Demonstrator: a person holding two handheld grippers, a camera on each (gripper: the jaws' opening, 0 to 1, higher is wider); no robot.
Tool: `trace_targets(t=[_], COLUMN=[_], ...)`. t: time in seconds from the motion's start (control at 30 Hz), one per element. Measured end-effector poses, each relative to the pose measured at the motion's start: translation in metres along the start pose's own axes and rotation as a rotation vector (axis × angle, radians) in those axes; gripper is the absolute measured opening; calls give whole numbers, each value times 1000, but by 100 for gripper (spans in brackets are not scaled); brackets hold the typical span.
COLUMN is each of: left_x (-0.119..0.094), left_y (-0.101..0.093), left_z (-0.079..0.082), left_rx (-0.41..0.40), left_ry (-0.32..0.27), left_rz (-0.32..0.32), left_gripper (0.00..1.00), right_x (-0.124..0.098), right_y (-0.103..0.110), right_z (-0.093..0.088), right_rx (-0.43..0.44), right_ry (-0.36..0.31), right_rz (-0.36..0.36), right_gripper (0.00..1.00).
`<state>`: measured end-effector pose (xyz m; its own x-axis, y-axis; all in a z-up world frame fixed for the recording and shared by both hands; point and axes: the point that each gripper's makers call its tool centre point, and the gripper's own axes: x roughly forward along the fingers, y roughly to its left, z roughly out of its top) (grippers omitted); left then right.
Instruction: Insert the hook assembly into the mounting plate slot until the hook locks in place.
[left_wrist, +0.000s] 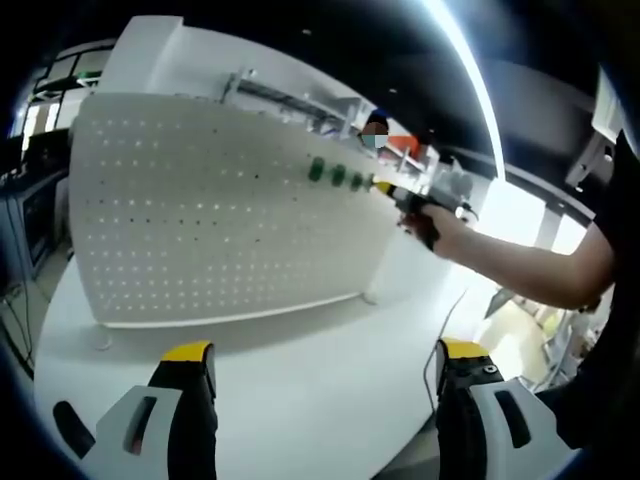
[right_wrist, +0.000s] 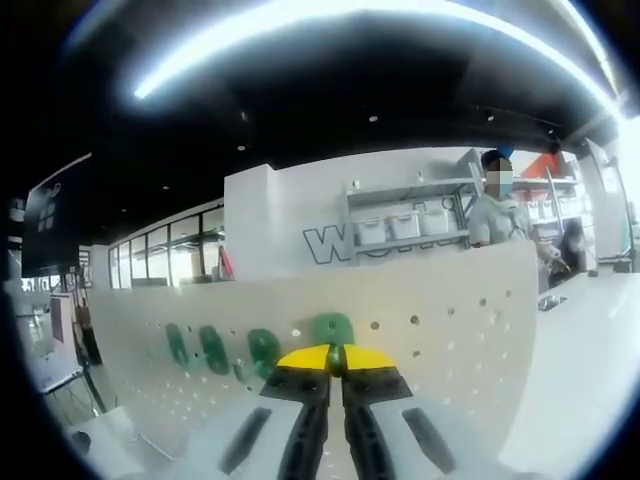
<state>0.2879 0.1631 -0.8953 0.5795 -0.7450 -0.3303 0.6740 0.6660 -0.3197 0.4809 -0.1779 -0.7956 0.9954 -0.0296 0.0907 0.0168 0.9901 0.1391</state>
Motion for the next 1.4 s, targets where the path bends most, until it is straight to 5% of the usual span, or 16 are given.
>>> trace_targets(t=[0.83, 1.4], left_x=[-6, -14], left_y=[0, -7], left_z=[1, 8], left_rx=[6, 33], left_ry=[-3, -21], left_rz=[12, 7], left_gripper=[92, 94], right_x=[-7, -37], right_y=[11, 14], right_z=[0, 29], right_rx=[1, 29], right_ry=[37, 22], right_rz=[-9, 5], right_gripper=[2, 17])
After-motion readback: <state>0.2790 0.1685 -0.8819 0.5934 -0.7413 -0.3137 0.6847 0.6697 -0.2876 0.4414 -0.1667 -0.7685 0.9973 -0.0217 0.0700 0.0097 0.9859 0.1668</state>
